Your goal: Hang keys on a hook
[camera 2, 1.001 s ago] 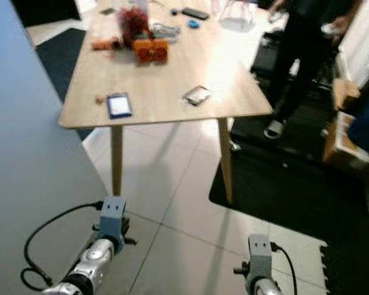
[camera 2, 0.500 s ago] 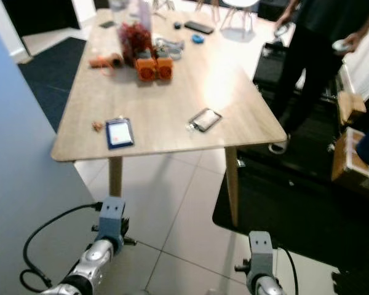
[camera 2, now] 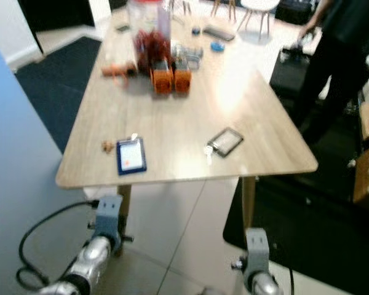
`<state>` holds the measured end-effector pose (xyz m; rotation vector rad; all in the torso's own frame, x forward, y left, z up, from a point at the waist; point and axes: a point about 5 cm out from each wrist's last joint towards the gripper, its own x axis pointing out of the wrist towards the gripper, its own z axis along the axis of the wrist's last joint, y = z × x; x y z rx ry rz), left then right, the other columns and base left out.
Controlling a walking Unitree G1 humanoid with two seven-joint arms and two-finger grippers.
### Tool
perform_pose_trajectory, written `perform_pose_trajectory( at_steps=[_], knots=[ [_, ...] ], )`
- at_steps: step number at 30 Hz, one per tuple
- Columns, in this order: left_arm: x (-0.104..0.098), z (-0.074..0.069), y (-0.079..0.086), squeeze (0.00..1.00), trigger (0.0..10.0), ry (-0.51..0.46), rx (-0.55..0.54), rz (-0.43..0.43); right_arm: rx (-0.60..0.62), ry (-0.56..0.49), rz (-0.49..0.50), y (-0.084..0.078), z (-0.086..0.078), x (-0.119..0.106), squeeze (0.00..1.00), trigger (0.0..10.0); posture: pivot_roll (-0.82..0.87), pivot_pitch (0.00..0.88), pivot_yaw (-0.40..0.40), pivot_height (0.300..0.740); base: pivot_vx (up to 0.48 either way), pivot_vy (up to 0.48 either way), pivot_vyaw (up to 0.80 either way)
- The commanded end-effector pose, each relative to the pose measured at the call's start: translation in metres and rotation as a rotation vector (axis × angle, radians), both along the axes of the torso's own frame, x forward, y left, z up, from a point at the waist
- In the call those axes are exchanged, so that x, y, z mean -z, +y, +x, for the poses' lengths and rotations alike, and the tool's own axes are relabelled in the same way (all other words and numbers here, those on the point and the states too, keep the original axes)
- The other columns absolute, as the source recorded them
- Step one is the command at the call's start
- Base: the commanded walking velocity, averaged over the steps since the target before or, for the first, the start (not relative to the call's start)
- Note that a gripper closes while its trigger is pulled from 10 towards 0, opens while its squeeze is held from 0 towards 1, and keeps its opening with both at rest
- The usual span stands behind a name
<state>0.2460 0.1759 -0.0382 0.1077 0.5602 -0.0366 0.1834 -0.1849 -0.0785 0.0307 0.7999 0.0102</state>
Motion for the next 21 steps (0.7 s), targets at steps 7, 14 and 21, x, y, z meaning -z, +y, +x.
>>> perform_pose_trajectory(
  at_steps=[7,14,21],
  knots=[
    [0.0055,-0.0075,0.0012,0.0,10.0,0.026,0.016,0.015,0.009,0.046,-0.008,-0.0033,-0.01,0.0052,0.0,10.0,0.04,0.046,-0.036,0.74,0.0,0.0,0.0],
    [0.0056,-0.008,0.0004,0.0,10.0,0.023,0.02,0.012,-0.013,0.051,-0.014,-0.0023,-0.0106,0.0056,0.0,10.0,0.05,0.053,-0.035,0.74,0.0,0.0,0.0],
    [0.0047,-0.0074,-0.0027,0.0,10.0,0.011,0.051,0.022,-0.069,0.05,-0.01,0.0034,-0.0133,0.0068,0.0,10.0,0.05,0.059,-0.03,0.74,0.0,0.0,0.46]
  ],
)
